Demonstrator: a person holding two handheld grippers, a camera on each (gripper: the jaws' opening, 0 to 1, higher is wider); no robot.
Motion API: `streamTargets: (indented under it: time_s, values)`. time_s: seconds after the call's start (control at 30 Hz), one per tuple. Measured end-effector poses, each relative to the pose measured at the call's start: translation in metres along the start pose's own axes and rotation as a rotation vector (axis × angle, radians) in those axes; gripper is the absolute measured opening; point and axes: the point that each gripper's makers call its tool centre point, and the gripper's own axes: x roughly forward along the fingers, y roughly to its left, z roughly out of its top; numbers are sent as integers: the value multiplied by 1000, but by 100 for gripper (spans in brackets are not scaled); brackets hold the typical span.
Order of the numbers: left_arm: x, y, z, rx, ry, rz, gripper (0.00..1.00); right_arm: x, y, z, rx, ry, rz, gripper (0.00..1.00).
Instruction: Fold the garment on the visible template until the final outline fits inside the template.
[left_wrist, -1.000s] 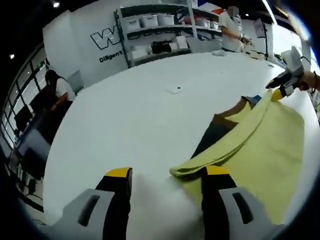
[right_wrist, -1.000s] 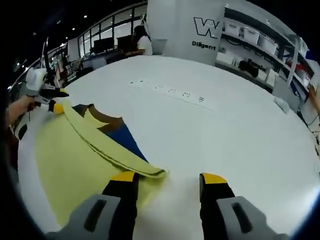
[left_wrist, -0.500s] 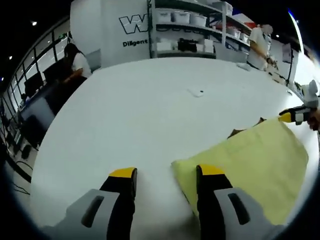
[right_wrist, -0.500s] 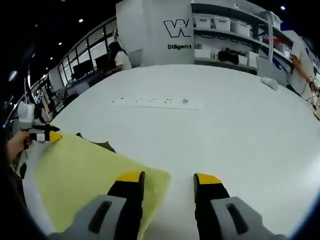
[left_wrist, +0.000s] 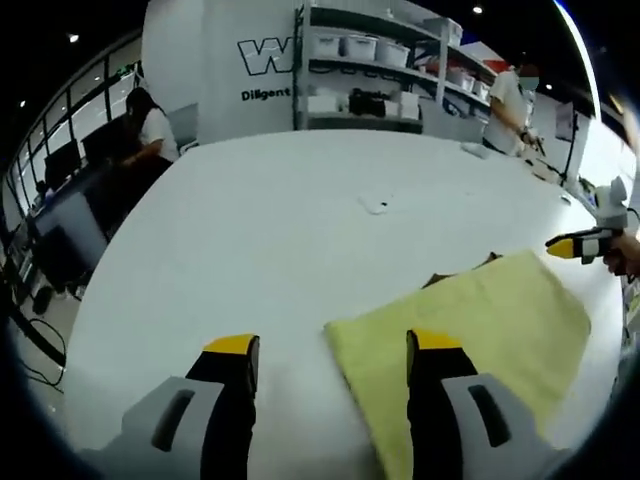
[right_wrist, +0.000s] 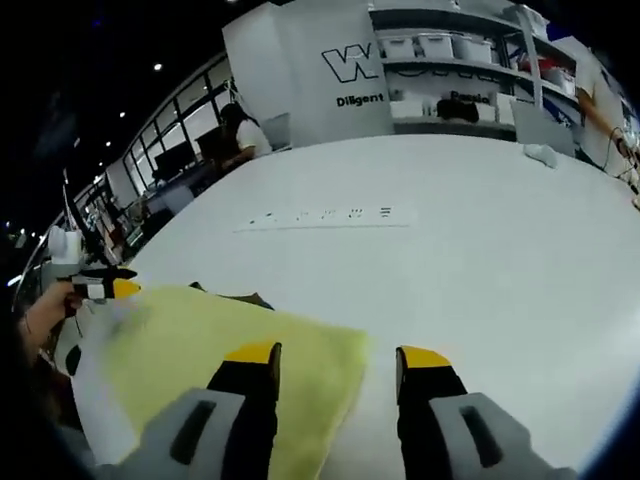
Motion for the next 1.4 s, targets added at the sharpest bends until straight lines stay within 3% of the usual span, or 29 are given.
streamTargets:
  time_s: [0.27,0.53,0.93,1.27,1.4]
  values:
    - [-21,-17,-13,-15,8,-53,77,-24,20,-12,-24,17,40,56]
    - [-47,-29,-27,2,4,-81,77,-48,38,-28,-30,26,61,57]
    - [-80,-45,-61,57,28,-123,66,-78,60,-56,-102,50,80,49]
    - [-101,-45,-90,54,44,-129,55,-99,64,-77,-155,65,51,38]
    - [-107,-48,-103,52,72,-147,49,-101,61,-86,-138,78,47,31]
